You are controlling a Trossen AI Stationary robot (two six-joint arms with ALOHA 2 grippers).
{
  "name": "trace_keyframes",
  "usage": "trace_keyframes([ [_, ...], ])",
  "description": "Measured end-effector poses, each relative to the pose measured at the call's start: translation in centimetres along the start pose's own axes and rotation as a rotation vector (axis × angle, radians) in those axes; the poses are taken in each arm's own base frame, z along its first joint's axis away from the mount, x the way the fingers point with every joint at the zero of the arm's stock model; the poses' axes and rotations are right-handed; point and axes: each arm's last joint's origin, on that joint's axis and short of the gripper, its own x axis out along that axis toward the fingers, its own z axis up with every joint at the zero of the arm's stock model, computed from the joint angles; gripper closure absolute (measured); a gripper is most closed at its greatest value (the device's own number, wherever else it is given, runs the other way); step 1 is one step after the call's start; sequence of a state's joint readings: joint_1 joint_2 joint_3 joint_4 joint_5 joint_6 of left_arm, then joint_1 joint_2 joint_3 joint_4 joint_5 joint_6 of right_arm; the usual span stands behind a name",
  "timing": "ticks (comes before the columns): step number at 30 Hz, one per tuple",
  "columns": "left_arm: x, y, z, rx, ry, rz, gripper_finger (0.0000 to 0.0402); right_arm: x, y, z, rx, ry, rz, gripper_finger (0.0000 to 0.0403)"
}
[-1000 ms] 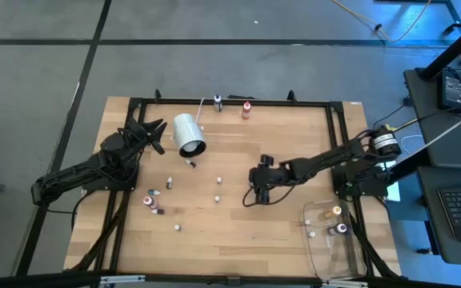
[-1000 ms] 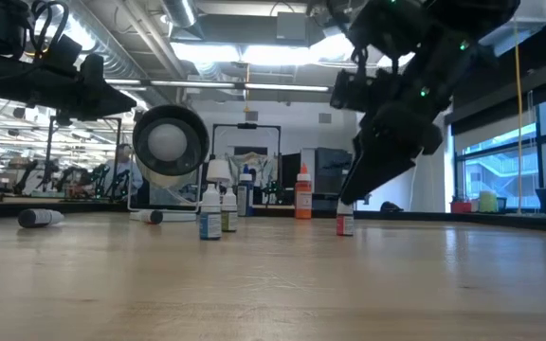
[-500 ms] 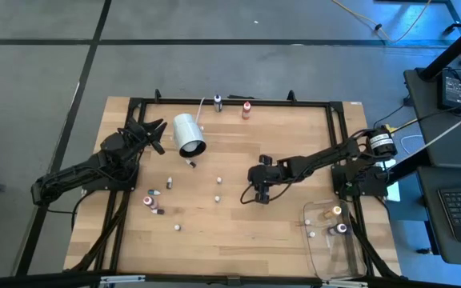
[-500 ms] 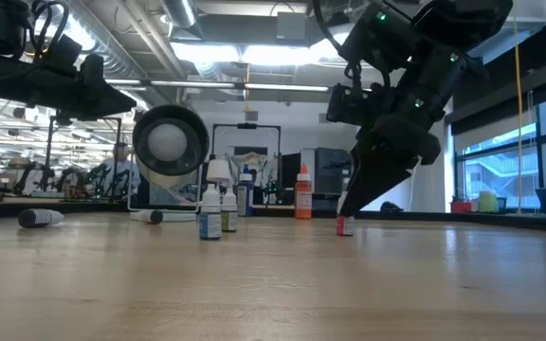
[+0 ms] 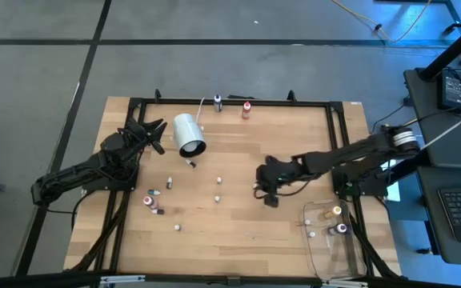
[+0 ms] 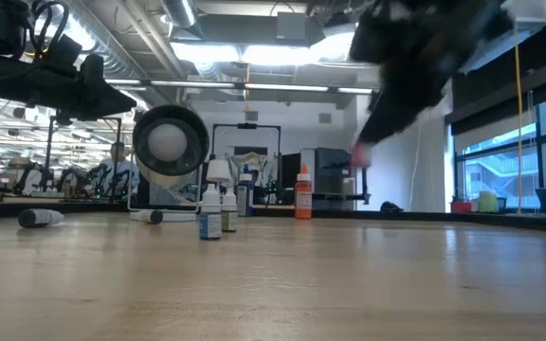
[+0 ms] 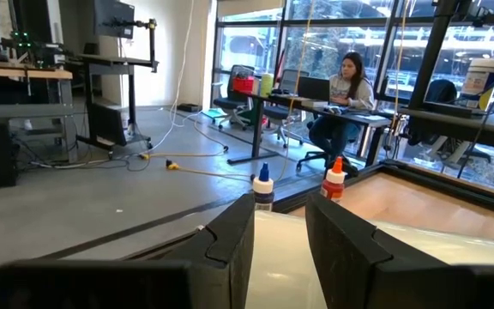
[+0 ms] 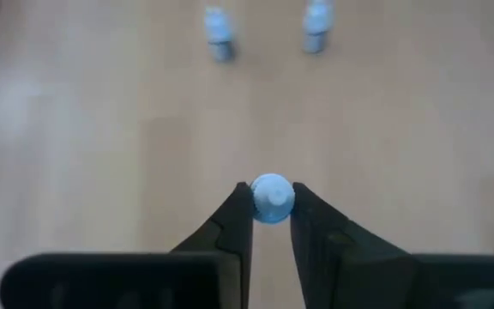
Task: Pick & Place food coloring
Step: Put the right small pink food coloring bottle into the transparent bin
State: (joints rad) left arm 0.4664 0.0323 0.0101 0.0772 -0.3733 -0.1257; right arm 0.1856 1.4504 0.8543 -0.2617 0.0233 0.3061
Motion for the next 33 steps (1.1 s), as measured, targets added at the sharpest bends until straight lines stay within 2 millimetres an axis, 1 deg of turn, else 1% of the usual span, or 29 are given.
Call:
trace_keyframes([
  [6, 0.0, 0.0, 0.0, 0.000, 0.000, 0.001, 0.0297, -4.9, 3.5, -1.9, 0.132, 0.072, 0.128, 0.0335],
  [10, 0.0, 0.0, 0.0, 0.001, 0.000, 0.002, 0.0297, -8.5, 6.2, -3.2, 0.221, 0.048, 0.214, 0.0337],
  [13, 0.0, 0.0, 0.0, 0.001, 0.001, 0.003, 0.0297, -10.6, 7.8, -4.7, 0.281, 0.030, 0.229, 0.0334],
  [15, 0.0, 0.0, 0.0, 0.001, 0.002, 0.003, 0.0297, -11.7, 8.8, -5.9, 0.333, 0.024, 0.214, 0.0334],
  [20, 0.0, 0.0, 0.0, 0.001, 0.002, 0.004, 0.0297, -12.9, 10.6, -8.9, 0.435, 0.009, 0.137, 0.0336],
  [24, 0.0, 0.0, 0.0, 0.002, 0.003, 0.004, 0.0297, -13.2, 12.1, -10.8, 0.443, 0.016, 0.129, 0.0333],
  [27, 0.0, 0.0, -0.1, 0.003, 0.005, 0.004, 0.0297, -13.1, 12.8, -12.0, 0.443, 0.043, 0.110, 0.0334],
  [33, 0.0, 0.0, -0.1, 0.003, 0.006, 0.004, 0.0297, -12.3, 13.0, -13.8, 0.487, 0.097, -0.015, 0.0332],
])
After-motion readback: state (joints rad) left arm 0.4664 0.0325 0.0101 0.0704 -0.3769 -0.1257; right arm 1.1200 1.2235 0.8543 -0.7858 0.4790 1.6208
